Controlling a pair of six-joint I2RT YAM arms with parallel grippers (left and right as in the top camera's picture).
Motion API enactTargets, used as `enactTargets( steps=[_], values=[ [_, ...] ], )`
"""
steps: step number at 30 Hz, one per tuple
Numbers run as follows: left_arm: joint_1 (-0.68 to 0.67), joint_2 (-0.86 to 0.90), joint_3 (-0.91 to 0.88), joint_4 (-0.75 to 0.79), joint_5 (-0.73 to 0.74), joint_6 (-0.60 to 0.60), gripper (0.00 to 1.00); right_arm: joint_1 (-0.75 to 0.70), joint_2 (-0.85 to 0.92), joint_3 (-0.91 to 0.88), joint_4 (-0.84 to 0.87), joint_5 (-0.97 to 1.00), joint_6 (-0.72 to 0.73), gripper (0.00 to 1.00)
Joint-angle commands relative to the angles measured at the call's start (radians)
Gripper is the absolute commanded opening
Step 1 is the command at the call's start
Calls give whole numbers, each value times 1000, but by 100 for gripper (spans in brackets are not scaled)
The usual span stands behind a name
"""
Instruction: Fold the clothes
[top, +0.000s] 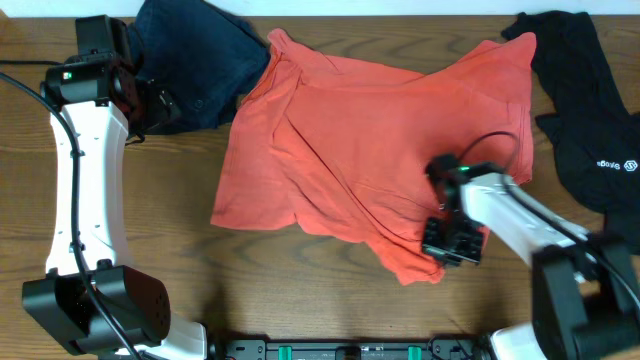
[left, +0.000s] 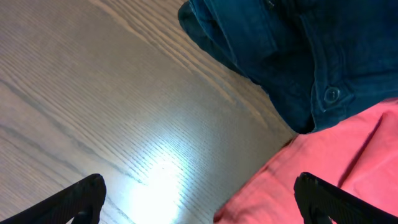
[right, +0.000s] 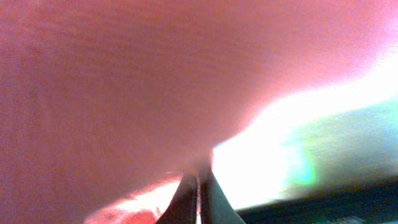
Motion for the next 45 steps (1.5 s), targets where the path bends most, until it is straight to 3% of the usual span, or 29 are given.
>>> enactTargets(
  steps=[1, 7, 19, 25, 33, 45],
  values=[
    [0, 2, -6, -16, -1, 0, 98, -108, -106, -2, -49, 41, -85, 1],
    [0, 2, -6, -47, -1, 31, 98, -303, -214, 2, -126, 3, -192, 1],
    [0, 2, -6, -159, 5, 53, 98, -631, -229, 65, -118, 27, -218, 1],
    [-19, 2, -9, -186, 194, 134, 98, -663, -229, 104, -88, 25, -235, 1],
    [-148, -6, -128, -269, 261, 140, 99, -662, -229, 113, -53, -1, -278, 28],
    [-330, -308, -620, -57, 307, -149, 92, -662, -229, 113, -47, -1, -295, 44]
  ],
)
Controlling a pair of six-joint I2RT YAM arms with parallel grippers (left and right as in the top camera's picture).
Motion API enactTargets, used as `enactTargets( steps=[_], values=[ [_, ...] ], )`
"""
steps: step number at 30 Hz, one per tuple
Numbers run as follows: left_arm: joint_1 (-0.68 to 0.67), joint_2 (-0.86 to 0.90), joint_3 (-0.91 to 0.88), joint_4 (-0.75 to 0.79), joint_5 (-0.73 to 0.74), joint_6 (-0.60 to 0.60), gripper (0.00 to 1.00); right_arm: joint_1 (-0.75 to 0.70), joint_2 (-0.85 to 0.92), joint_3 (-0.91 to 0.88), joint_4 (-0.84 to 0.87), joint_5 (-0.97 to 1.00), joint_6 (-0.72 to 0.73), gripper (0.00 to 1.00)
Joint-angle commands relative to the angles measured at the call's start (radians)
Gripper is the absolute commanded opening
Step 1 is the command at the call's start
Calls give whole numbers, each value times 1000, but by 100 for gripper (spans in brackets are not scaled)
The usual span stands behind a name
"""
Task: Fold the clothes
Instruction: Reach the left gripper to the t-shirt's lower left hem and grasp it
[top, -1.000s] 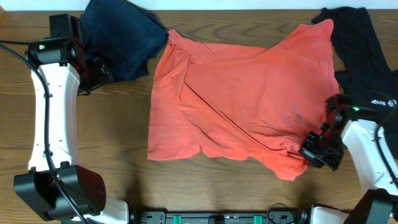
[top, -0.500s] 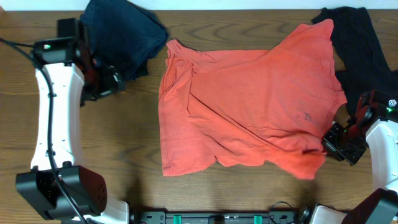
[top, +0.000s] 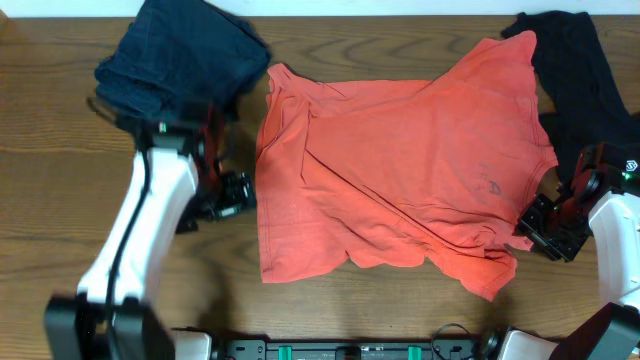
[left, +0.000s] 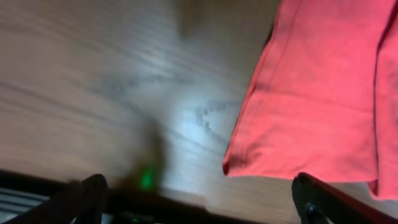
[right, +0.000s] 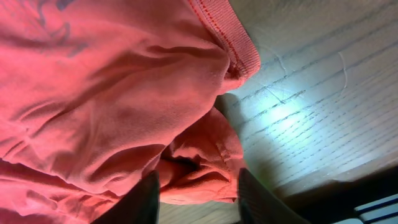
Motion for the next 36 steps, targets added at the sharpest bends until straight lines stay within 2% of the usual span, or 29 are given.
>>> enactTargets(
  steps=[1, 5, 7, 12, 16, 21, 30, 33, 36],
  values=[
    [-63, -113, -124, 45, 38, -126, 91, -9, -12, 19, -2, -1, -12, 44],
    [-159, -186, -276, 129, 56, -203, 86, -9, -12, 19, -4, -5, -19, 45],
    [-208, -196, -332, 193, 82, -221, 81, -9, -12, 19, -5, -5, -20, 45],
    [-305, -195, -412, 298, 82, -301, 79, -9, -12, 19, -14, -5, -27, 45],
    [-362, -189, -445, 350, 77, -306, 79, -6, -12, 19, -14, -5, -27, 45],
    [-388, -187, -484, 368, -7, -307, 71, -5, -12, 19, -14, -5, -27, 45],
    [-388, -149, -559, 480, -8, -330, 69, -5, -12, 19, -16, -5, -27, 43],
    [-388, -138, -560, 500, -8, -330, 62, -5, -12, 19, -16, -5, -27, 43],
    [-389, -108, -562, 514, -9, -329, 61, -5, -12, 19, -16, -5, -27, 43]
  ],
)
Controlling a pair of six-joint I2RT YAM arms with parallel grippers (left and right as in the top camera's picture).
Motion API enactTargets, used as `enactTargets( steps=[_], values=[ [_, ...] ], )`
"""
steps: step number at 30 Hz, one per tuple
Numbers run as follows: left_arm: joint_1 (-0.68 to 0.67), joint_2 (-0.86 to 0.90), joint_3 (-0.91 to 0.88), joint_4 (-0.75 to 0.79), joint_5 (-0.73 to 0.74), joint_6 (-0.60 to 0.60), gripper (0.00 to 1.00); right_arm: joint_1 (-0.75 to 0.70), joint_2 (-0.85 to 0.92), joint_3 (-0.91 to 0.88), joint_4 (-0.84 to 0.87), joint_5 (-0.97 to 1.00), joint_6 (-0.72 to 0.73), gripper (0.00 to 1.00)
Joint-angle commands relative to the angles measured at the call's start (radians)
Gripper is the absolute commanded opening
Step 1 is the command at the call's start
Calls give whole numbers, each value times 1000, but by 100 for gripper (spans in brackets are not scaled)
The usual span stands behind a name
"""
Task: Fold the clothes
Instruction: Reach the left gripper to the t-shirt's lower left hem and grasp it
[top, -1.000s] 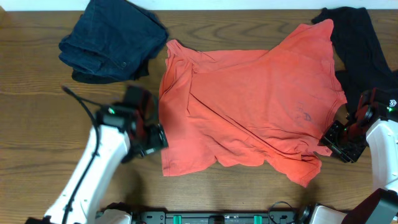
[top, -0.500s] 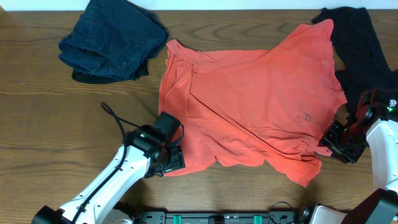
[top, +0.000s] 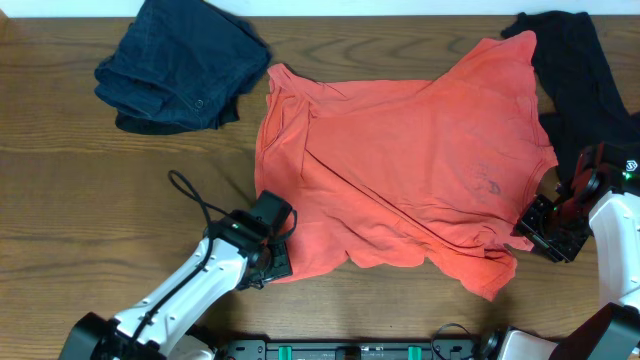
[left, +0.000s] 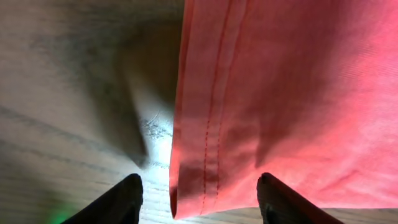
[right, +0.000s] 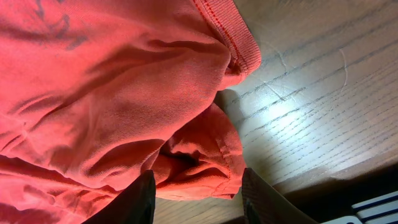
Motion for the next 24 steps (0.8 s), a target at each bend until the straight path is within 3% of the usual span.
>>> enactTargets(
  steps=[1, 6, 7, 8, 10, 11, 18, 21, 24],
  values=[
    [-6, 46, -4, 12, -22, -9, 60, -5, -12, 16, -1, -5, -15, 43],
    [-6, 129, -4, 49, 4, -9, 57, -5, -12, 16, -3, -4, -16, 43],
    [-6, 141, -4, 52, 10, -9, 53, -5, -12, 16, -4, -4, -16, 43],
    [-6, 152, -4, 53, 19, -9, 43, -5, -12, 16, -5, -4, -16, 43],
    [-6, 161, -4, 56, 23, -9, 13, -5, -12, 16, -6, -4, -16, 40],
    [-6, 159, -2, 56, 24, -10, 6, -5, -12, 16, -8, -4, -16, 39],
    [-5, 102, 111, -64, -8, 24, 6, -5, -12, 16, -38, -3, -34, 32],
    [-5, 47, 193, -135, -62, 54, 6, -5, -14, 16, -41, -3, -38, 15],
    [-5, -16, 257, -164, -103, 96, 6, -5, -28, 16, -57, -3, -38, 13]
  ],
)
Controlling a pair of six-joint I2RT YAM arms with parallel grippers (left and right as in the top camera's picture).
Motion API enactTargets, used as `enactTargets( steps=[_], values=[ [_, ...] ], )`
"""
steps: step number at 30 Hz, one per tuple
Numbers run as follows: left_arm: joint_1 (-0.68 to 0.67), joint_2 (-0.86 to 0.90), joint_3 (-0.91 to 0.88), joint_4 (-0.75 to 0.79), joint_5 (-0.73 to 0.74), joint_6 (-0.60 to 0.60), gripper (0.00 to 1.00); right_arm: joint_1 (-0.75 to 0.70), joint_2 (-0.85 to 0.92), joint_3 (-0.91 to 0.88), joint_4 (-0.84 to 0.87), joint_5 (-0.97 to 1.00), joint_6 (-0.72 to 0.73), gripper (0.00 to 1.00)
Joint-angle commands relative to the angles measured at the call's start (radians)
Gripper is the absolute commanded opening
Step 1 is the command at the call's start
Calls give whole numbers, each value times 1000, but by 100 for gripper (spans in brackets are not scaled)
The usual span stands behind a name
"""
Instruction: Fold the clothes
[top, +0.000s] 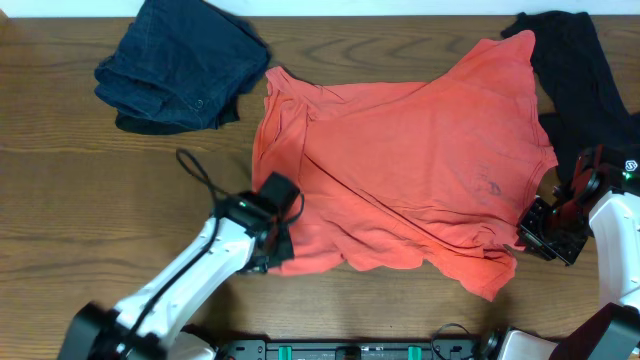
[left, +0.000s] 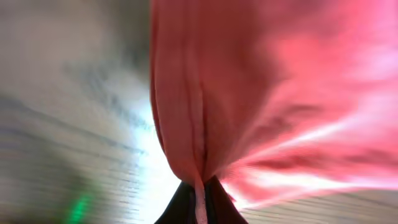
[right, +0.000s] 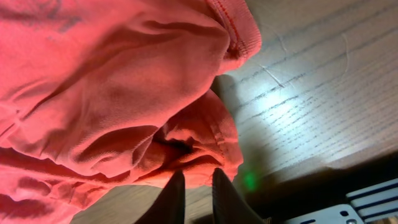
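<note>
The red T-shirt (top: 400, 160) lies spread across the middle of the wooden table (top: 80, 200), still creased. My left gripper (top: 277, 248) is at its lower left hem corner. In the left wrist view this gripper (left: 198, 198) is shut on a pinched fold of the red shirt (left: 205, 93). My right gripper (top: 540, 238) sits at the shirt's lower right edge. In the right wrist view its fingers (right: 175, 194) stand close together, and the gripper (right: 196, 180) nips the bunched sleeve fabric (right: 186, 140).
A crumpled dark blue garment (top: 180, 65) lies at the back left. A black garment (top: 585, 100) with white print lies at the back right, close to the right arm. Bare wood shows along the left side and front edge.
My left gripper was open around the shirt's lower left hem and is now shut on it. My right gripper's wide-open fingers have narrowed onto the bunched sleeve. The shirt's left edge has shifted slightly.
At first my left gripper was open by the blue garment and my right was shut on the skewed shirt's lower edge. Then the shirt lay flatter to the right, with both grippers open. Then the left reached the lower left hem; now both are shut on the shirt.
</note>
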Motion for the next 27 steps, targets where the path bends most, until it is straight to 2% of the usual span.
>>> enactTargets(
  steps=[1, 6, 11, 18, 22, 27],
  values=[
    [-1, -83, 86, -14, -87, 56, 6, -5, -34, 16, -24, 1, -16, 13],
    [-1, -124, 101, -3, -155, 56, 6, 21, -59, 5, -67, -25, -15, 20],
    [26, -120, 101, 10, -241, 56, 6, 128, -61, -59, -22, -46, 25, 29],
    [191, -120, 101, 75, -213, 95, 6, 306, -61, -140, 24, -37, 159, 33],
    [243, -120, 101, 95, -211, 154, 6, 384, -61, -157, 7, -6, 242, 41],
    [294, -120, 101, 119, -211, 169, 6, 487, -61, -166, -14, 13, 314, 48]
  ],
)
